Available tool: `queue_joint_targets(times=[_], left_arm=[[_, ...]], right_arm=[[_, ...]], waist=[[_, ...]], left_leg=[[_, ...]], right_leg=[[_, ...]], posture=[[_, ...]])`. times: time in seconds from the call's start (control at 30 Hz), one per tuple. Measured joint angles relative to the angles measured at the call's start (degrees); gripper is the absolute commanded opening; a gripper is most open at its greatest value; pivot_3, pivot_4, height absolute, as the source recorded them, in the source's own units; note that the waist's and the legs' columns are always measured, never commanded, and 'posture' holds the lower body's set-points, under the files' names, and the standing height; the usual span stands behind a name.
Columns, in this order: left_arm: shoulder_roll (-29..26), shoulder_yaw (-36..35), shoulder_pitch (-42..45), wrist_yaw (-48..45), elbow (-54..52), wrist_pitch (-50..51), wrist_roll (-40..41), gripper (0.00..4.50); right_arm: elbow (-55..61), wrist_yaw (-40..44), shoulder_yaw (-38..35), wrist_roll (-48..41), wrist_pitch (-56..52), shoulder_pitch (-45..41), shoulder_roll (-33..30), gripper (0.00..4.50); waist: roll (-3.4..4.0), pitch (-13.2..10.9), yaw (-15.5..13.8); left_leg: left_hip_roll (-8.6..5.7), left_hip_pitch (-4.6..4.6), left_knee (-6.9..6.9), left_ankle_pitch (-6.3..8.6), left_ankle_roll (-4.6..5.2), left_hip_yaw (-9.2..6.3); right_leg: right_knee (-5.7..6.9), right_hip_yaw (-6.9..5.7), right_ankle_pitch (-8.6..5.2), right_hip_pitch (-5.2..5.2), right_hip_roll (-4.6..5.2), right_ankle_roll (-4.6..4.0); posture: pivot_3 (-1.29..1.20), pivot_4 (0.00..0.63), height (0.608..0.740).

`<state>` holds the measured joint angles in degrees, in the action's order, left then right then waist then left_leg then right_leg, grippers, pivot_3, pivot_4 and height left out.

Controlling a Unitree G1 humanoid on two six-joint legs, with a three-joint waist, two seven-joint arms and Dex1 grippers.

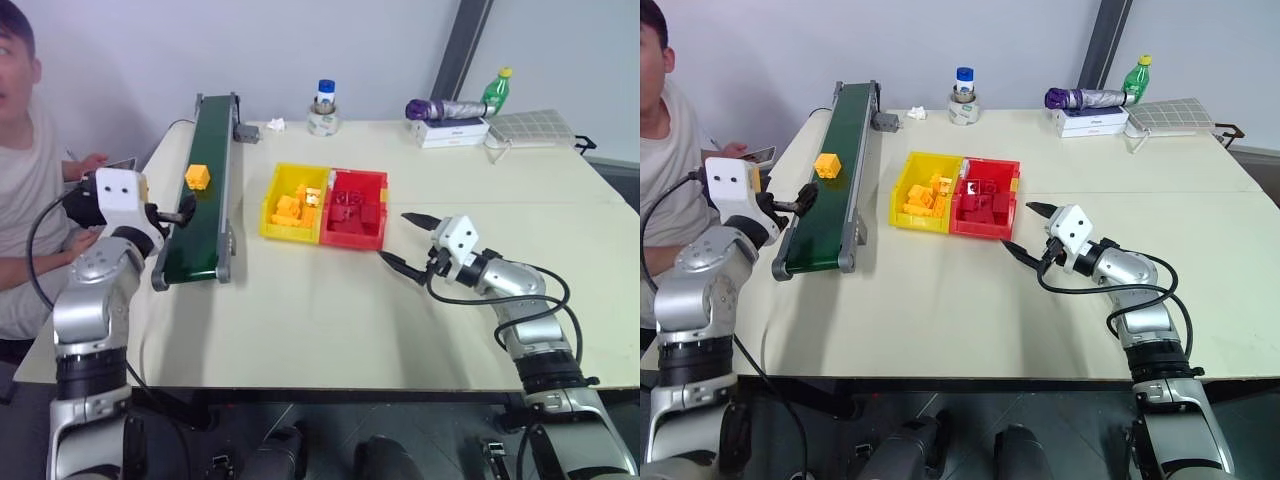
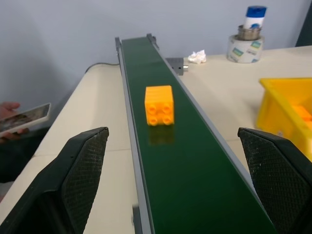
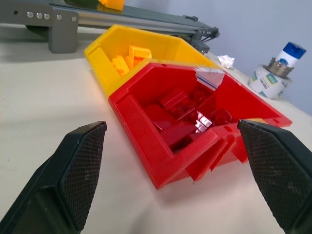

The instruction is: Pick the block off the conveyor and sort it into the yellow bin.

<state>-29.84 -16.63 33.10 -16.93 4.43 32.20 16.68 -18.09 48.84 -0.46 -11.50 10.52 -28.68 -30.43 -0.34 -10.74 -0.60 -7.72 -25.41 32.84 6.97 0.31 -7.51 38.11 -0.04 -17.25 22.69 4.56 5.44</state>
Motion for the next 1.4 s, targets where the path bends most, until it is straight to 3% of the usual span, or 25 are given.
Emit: queue_joint_targets(times=[0.17,0.6,0.67,0.83,0.97,1.17,1.4], left_arm=[[-0.5,2.4,5.1,-2.9,9.5,0.0,-0.6,4.48],[-1.0,5.1,11.5,-3.3,21.0,-1.9,-4.4,4.48],[-0.5,5.1,11.5,-3.2,21.6,-1.6,-4.4,3.71],[0.7,4.6,10.8,-2.4,20.5,-1.0,-3.7,1.30],[1.7,4.4,11.1,-0.9,16.5,0.0,-3.5,1.37],[9.3,5.7,17.0,1.1,13.3,0.4,-2.4,1.37],[19.5,10.6,27.7,2.2,31.4,-9.9,-5.4,1.37]], right_arm=[[0.4,-0.2,0.0,0.0,-0.1,0.0,0.1,4.50],[1.1,-0.8,0.0,0.0,-0.2,0.1,0.1,4.50],[1.1,-0.8,0.0,0.0,-0.3,0.1,0.1,4.50],[1.2,-1.1,0.0,0.0,-0.6,0.1,0.1,4.50],[1.2,-1.2,-0.1,0.0,-0.8,0.2,0.1,4.50],[1.7,-1.5,-0.1,0.1,-0.9,0.2,0.2,4.50],[2.9,-2.3,-0.1,0.1,-1.7,0.5,0.4,4.50]], waist=[[-0.01,0.0,0.1],[-0.03,0.0,0.3],[-0.03,0.0,0.3],[-0.04,0.0,0.3],[-0.05,0.0,0.3],[-0.08,0.0,-0.1],[-0.12,-0.1,0.2]], left_leg=[[0.00,0.00,0.00,0.00,0.00,0.00],[-0.01,0.00,0.01,0.00,0.00,-0.02],[0.00,0.00,0.02,0.00,0.00,-0.02],[0.00,-0.01,0.03,-0.01,0.00,-0.03],[0.00,-0.01,0.03,0.00,0.00,-0.03],[-0.07,-0.02,0.18,0.00,0.00,-0.09],[-0.08,-0.07,0.16,-0.02,0.01,-0.07]], right_leg=[[0.01,0.00,0.01,0.00,0.00,0.01],[0.01,0.00,0.03,-0.01,0.01,0.04],[0.01,0.00,0.03,0.00,0.00,0.06],[0.02,0.00,0.05,-0.01,0.00,0.08],[0.02,0.00,0.05,-0.02,0.00,0.09],[0.00,-0.08,0.11,-0.15,0.03,0.19],[0.00,-0.10,0.16,-0.08,0.03,0.29]], posture=[[0.00,0.150,0.740],[0.00,0.150,0.740],[0.00,0.150,0.740],[0.00,0.150,0.740],[0.00,0.150,0.740],[0.00,0.150,0.740],[0.00,0.150,0.740]])
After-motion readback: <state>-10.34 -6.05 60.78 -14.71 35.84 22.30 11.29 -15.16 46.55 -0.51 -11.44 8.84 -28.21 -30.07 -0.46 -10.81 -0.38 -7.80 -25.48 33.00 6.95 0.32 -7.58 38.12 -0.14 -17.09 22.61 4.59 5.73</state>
